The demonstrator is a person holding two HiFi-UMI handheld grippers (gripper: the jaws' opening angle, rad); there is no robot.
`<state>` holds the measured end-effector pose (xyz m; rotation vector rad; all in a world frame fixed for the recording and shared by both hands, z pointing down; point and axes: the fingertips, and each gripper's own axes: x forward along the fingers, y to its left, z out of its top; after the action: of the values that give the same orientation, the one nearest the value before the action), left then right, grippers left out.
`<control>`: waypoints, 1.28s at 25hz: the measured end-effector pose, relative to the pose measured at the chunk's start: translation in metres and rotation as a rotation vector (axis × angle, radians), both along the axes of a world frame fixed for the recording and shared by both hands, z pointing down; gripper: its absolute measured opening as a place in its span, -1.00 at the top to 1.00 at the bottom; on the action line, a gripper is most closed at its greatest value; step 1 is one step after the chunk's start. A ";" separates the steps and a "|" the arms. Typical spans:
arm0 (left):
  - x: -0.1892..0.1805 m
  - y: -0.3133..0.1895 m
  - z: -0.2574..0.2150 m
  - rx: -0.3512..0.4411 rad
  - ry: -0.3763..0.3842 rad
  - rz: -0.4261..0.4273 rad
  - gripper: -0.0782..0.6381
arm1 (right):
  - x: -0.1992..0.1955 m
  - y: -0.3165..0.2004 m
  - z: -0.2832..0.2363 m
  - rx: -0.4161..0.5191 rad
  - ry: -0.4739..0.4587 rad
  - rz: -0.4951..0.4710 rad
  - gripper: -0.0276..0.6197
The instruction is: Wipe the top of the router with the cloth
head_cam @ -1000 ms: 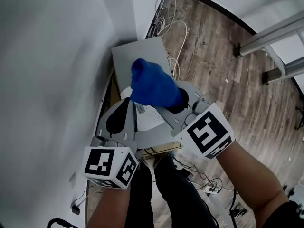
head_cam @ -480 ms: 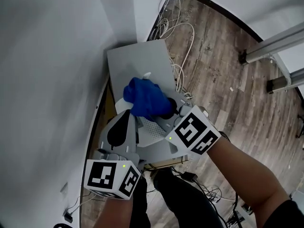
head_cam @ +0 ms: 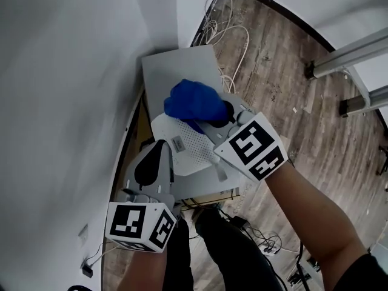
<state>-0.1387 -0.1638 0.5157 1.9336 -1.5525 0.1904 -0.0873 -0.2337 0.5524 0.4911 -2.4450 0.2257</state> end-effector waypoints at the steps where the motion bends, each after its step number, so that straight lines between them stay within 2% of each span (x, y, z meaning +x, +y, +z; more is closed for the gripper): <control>1: 0.000 0.002 -0.005 0.000 -0.003 0.003 0.78 | 0.001 0.000 -0.008 0.008 -0.007 0.016 0.62; 6: 0.003 -0.002 -0.047 0.014 -0.015 0.037 0.78 | 0.006 -0.003 -0.064 0.044 -0.061 0.123 0.62; 10: -0.002 -0.026 -0.103 0.084 -0.039 0.080 0.78 | 0.014 -0.009 -0.139 0.111 -0.143 0.292 0.62; 13: -0.006 -0.036 -0.161 0.142 -0.059 0.118 0.78 | 0.019 -0.003 -0.208 0.159 -0.205 0.411 0.62; 16: 0.001 -0.042 -0.242 0.221 -0.078 0.179 0.78 | 0.030 0.008 -0.297 0.227 -0.246 0.481 0.62; 22: -0.001 -0.040 -0.414 0.331 -0.075 0.218 0.78 | 0.043 0.031 -0.478 0.317 -0.317 0.552 0.62; 26: -0.001 -0.007 -0.522 0.440 -0.102 0.235 0.78 | 0.051 0.057 -0.591 0.401 -0.389 0.567 0.62; 29: -0.001 0.022 -0.571 0.517 -0.121 0.221 0.78 | 0.044 0.088 -0.628 0.464 -0.378 0.546 0.62; 32: -0.004 0.040 -0.587 0.536 -0.128 0.195 0.78 | 0.034 0.111 -0.626 0.436 -0.377 0.536 0.62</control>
<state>-0.1432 -0.1234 -0.0714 2.5357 -1.6091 -0.0285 -0.0532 -0.1223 -0.0732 1.4102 -2.6786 -0.0050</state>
